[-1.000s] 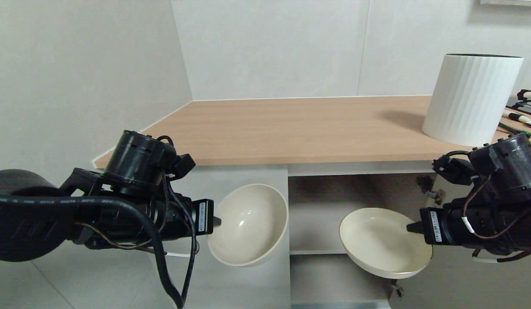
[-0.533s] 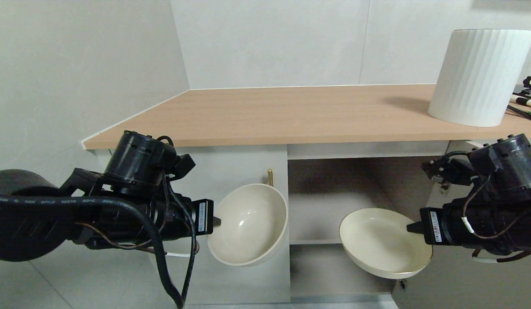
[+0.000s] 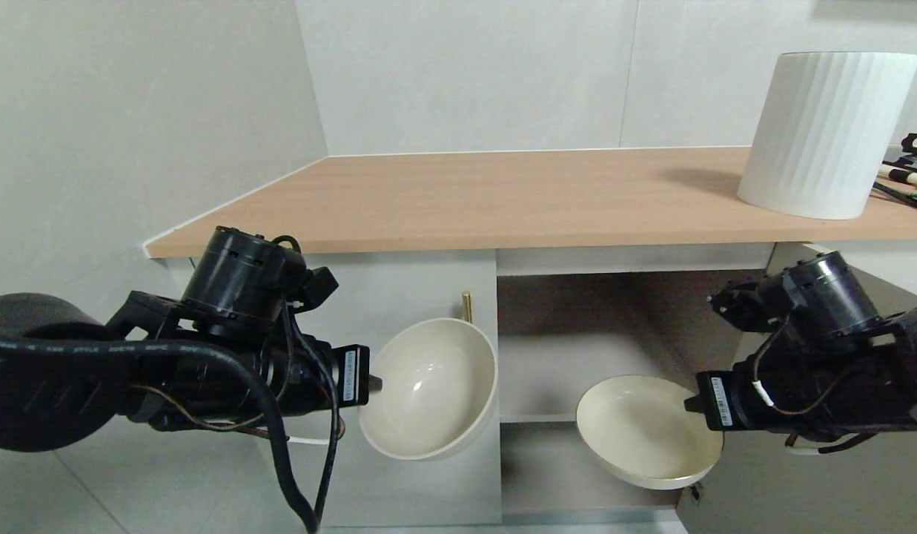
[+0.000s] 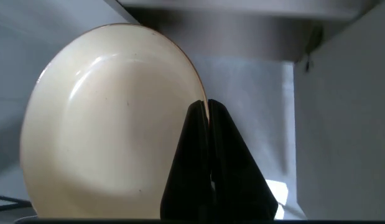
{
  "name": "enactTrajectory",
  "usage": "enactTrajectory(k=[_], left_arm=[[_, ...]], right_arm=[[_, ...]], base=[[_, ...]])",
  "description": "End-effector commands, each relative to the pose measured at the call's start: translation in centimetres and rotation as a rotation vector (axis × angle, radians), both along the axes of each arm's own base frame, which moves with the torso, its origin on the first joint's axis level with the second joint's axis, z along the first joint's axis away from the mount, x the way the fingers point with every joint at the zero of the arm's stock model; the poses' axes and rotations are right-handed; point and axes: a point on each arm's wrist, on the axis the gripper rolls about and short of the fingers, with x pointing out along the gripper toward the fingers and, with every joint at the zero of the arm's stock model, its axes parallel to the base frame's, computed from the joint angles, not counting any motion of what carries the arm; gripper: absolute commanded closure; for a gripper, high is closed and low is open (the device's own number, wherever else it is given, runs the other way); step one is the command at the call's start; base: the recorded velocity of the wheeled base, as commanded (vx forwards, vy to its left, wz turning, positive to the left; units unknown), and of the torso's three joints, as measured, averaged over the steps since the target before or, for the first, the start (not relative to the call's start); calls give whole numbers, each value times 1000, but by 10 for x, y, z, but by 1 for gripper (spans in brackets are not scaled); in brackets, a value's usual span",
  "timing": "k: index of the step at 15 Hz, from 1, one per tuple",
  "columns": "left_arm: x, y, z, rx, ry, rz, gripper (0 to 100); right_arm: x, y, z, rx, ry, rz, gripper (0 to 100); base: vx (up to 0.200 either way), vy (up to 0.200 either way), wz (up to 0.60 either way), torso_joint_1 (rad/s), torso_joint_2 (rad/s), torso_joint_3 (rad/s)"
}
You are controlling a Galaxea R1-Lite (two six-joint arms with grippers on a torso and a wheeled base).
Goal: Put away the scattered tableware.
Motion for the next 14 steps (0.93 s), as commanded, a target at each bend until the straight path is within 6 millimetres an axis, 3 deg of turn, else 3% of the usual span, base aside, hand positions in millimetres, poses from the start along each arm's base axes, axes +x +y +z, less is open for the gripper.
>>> enactTrajectory(k=[1,5,10,14], left_arm=[[1,0,-1,1,4,-1,100],[1,0,-2,2,5,0,100],[2,-1,-4,6,12,0,100],[1,-4,-6,9,21,-11,100]], right_arm=[[25,10,-41,-51,116,-6,100],[52,17,-86,-35,109,-20,100],[93,30,-118,-17,44,-38,100],[126,24,-156,-23,-6,-143,100]], base=[[0,0,0,0,0,0],[0,0,0,0,0,0],[0,0,0,0,0,0],[0,0,0,0,0,0]])
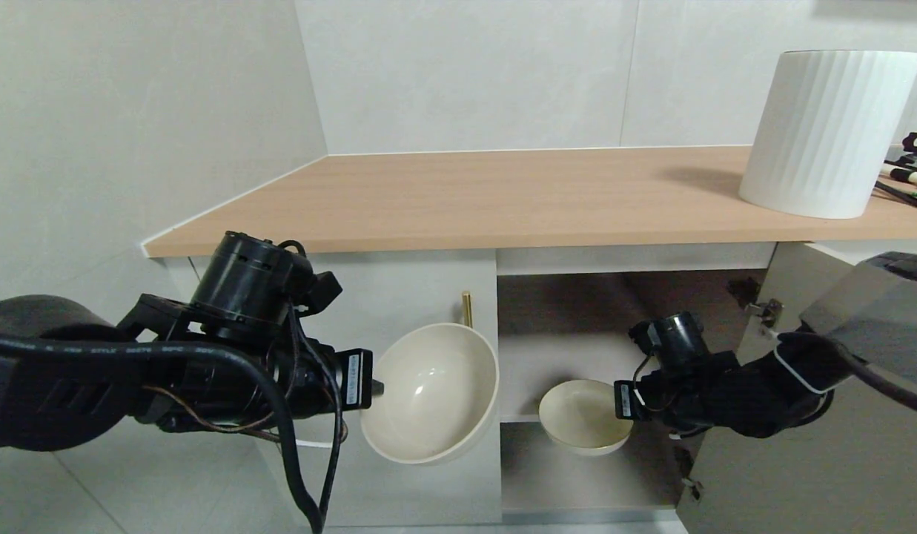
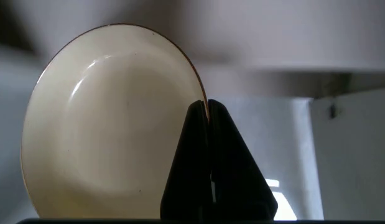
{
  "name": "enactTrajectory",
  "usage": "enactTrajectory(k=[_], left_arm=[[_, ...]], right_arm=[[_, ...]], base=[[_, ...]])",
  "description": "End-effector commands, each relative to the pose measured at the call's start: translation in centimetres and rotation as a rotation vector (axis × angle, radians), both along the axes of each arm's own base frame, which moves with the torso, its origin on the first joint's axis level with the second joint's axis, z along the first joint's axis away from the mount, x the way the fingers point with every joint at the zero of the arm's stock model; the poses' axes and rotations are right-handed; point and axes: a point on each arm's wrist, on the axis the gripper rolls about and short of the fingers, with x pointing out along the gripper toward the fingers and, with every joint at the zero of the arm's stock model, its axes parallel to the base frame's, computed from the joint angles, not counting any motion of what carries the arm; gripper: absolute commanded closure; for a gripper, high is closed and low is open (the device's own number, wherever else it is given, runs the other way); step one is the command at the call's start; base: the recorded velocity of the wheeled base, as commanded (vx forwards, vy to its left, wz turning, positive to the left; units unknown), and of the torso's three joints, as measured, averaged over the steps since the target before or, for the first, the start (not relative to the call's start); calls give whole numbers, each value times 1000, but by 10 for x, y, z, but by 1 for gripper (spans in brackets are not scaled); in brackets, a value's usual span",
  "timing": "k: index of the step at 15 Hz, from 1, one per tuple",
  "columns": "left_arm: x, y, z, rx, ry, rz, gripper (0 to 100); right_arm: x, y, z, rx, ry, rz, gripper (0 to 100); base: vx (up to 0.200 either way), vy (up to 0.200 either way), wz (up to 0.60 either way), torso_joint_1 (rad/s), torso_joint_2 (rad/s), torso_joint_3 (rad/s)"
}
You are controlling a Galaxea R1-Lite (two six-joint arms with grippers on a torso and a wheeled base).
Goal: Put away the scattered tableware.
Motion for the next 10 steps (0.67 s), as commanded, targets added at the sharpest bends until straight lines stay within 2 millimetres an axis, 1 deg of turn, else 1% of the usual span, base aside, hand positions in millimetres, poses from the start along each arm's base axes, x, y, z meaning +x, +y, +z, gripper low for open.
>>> enactTrajectory(k=[1,5,8,9,10], left_arm=[[1,-4,-4,5,12,-11,100],[3,-9,-12,47,23,5,100],[3,-10,-12,49,22,4,100],[2,-10,-12,49,22,2,100],[3,-10,-12,49,20,3,100]], right_arm=[[19,-2,-31,-41,16,-63,100],[33,-4,-42,-38,9,-117,100],[38,-4,-43,-42,-7,-162,100],[42,-3,-46,-51,-18,-178,100],[51,-3,-52,-78,-36,-212,100]], base=[[0,0,0,0,0,0],[0,0,0,0,0,0],[0,0,0,0,0,0],[0,0,0,0,0,0],[0,0,0,0,0,0]])
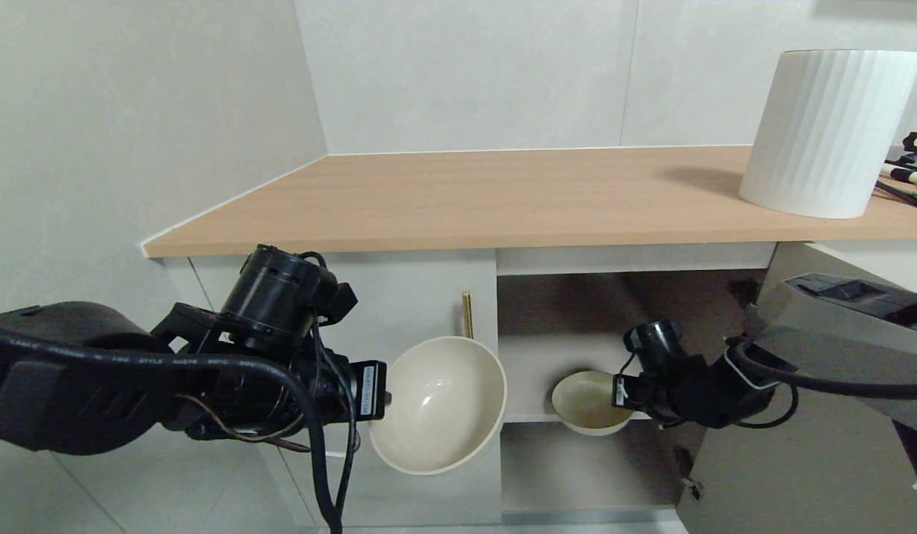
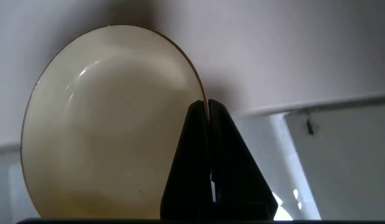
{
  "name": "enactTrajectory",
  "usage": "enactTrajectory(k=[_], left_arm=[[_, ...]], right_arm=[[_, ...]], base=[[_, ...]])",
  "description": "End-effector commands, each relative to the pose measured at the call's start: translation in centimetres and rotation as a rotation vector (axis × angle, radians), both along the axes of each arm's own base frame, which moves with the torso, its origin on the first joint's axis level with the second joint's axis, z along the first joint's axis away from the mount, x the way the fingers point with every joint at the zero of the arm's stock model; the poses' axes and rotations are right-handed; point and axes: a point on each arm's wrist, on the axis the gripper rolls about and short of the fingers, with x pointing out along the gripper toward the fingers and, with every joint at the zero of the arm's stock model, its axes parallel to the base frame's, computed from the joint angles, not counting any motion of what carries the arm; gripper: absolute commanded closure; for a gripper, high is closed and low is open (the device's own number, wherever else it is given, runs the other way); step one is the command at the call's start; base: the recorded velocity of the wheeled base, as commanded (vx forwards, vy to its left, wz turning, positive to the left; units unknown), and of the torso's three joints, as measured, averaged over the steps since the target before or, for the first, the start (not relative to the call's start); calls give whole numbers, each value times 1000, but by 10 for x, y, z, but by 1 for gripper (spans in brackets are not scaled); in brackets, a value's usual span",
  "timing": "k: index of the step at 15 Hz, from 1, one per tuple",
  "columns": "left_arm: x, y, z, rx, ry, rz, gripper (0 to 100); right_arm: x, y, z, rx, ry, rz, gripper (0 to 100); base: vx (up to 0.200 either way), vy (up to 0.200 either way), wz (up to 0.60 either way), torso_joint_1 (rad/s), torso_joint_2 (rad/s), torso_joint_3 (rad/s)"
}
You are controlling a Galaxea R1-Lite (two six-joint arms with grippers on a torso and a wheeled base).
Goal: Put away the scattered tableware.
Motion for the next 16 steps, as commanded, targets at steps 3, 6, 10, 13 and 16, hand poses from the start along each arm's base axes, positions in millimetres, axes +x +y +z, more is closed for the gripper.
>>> enactTrajectory(k=[3,6,10,13,16], left_arm=[[0,-1,0,0,0,-3,100],[0,-1,-1,1,2,-3,100],[0,-2,0,0,0,-4,100],[0,-2,-1,1,2,-4,100],[0,-2,-1,1,2,-4,100]], right_arm=[[17,2,-12,-9,-22,-33,100],[29,1,-21,-54,-50,-89,100],[37,-1,-19,-47,-72,-108,100],[41,-2,-21,-50,-83,-133,100],[42,-2,-20,-48,-86,-136,100]], base=[[0,0,0,0,0,0],[0,0,0,0,0,0],[0,0,0,0,0,0],[0,0,0,0,0,0],[0,0,0,0,0,0]])
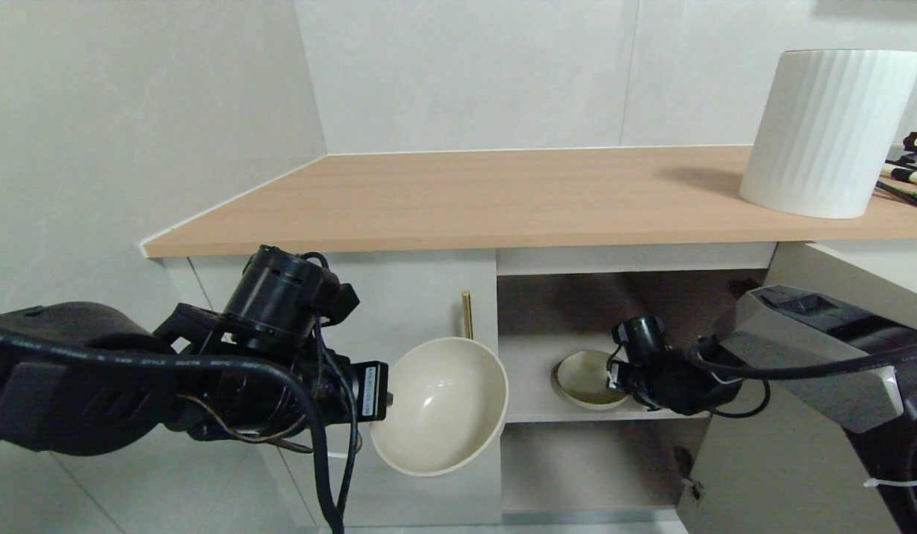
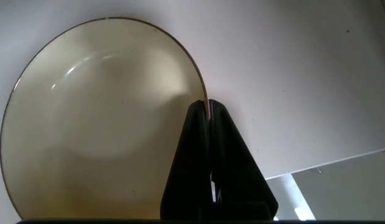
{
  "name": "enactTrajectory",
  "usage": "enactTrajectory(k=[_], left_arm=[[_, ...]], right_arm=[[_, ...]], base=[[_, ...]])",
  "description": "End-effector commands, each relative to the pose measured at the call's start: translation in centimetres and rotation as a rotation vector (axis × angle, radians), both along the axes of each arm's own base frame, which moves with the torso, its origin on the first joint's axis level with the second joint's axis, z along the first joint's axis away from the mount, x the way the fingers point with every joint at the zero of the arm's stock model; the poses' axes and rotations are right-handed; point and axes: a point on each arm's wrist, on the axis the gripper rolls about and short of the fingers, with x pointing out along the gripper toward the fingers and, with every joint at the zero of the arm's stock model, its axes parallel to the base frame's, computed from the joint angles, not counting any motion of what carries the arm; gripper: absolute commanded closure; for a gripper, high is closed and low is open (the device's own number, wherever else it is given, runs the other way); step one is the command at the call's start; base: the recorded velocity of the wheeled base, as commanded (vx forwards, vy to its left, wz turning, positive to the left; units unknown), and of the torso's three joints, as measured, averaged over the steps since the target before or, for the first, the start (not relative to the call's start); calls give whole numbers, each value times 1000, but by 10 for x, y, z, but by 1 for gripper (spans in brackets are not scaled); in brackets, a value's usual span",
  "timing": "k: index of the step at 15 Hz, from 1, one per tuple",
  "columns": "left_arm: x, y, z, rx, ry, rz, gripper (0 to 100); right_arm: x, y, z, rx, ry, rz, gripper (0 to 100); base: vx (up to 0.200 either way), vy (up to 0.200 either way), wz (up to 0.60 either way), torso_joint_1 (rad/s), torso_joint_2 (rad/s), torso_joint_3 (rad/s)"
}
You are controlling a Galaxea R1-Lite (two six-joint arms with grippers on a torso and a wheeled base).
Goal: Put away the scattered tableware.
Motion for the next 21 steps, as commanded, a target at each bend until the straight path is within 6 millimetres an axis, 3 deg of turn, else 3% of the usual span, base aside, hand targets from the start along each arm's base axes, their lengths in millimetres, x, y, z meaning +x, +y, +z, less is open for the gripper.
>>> enactTrajectory(k=[1,4,5,9,12,16,19,20,21], left_arm=[[0,0,0,-1,0,0,100],[0,0,0,0,1,0,100],[0,0,0,0,1,0,100],[0,0,0,1,1,1,100],[2,-1,0,-1,-1,-1,100],[6,-30,-11,17,23,-71,100],[10,-50,-39,117,66,-77,100],[11,-59,-55,197,72,-57,100],[11,-59,-56,202,72,-56,100]], right_arm=[[2,-3,1,0,-6,-9,100],[2,-4,0,-2,-3,-11,100],[3,-4,0,-1,-5,-13,0],[5,-7,2,10,-14,-29,0],[-6,-7,23,28,-29,-28,0],[-69,15,107,98,-45,128,0],[-107,22,157,118,-31,207,0],[-130,23,183,153,-25,279,0],[-133,23,185,157,-23,286,0]], base=[[0,0,0,0,0,0],[0,0,0,0,0,0],[0,0,0,0,0,0],[0,0,0,0,0,0],[0,0,0,0,0,0],[0,0,0,0,0,0],[0,0,0,0,0,0],[0,0,0,0,0,0],[0,0,0,0,0,0]])
